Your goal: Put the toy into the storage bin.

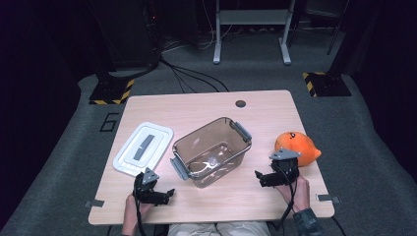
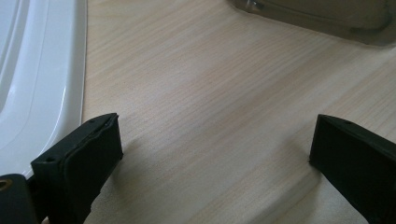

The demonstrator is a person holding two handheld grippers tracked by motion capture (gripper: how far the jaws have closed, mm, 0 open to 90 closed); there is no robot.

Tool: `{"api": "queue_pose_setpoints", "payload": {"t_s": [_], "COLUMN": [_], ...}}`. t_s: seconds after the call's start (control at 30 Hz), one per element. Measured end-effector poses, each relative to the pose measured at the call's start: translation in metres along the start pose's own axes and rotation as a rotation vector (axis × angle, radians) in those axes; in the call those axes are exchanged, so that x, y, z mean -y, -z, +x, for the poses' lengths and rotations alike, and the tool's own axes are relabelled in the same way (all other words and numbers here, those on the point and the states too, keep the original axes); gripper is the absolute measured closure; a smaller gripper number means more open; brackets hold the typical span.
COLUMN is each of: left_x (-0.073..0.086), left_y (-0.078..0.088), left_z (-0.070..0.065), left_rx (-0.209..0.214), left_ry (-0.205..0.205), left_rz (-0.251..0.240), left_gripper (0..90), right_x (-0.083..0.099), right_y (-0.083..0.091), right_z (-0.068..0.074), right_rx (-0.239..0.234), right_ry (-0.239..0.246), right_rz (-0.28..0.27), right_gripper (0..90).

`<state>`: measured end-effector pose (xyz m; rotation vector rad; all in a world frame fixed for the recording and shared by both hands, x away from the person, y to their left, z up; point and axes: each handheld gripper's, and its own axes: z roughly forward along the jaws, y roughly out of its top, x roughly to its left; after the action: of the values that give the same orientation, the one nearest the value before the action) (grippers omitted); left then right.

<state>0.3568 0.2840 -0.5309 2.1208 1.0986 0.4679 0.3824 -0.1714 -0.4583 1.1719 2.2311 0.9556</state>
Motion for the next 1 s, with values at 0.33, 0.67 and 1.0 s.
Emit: {"api": "queue_pose_setpoints", "payload": {"t_s": [0.33,0.67,1.0], "left_x": [0.000,0.000,0.000], "left_y": [0.000,0.000,0.000], "left_z": [0.000,0.000,-0.001], "left_rx": [-0.005,-0.005,-0.007], "left_ry": [-0.001,-0.002,-0.002], "left_rz": [0.000,0.000,0.000], "left_gripper": [2.5,2.4,2.5], "right_x": [-0.028,-0.042,-0.037], "right_y": [0.023,0.032,0.015], "right_z": [-0.028,-0.069,-0.118], "right_rx": [0.091,0.146,0.137], "right_ry": [-0.011,-0.096,-0.224], "right_rz": [-0.039,-0.036,0.037], "right_gripper": [0.0,0.0,0.0]}}
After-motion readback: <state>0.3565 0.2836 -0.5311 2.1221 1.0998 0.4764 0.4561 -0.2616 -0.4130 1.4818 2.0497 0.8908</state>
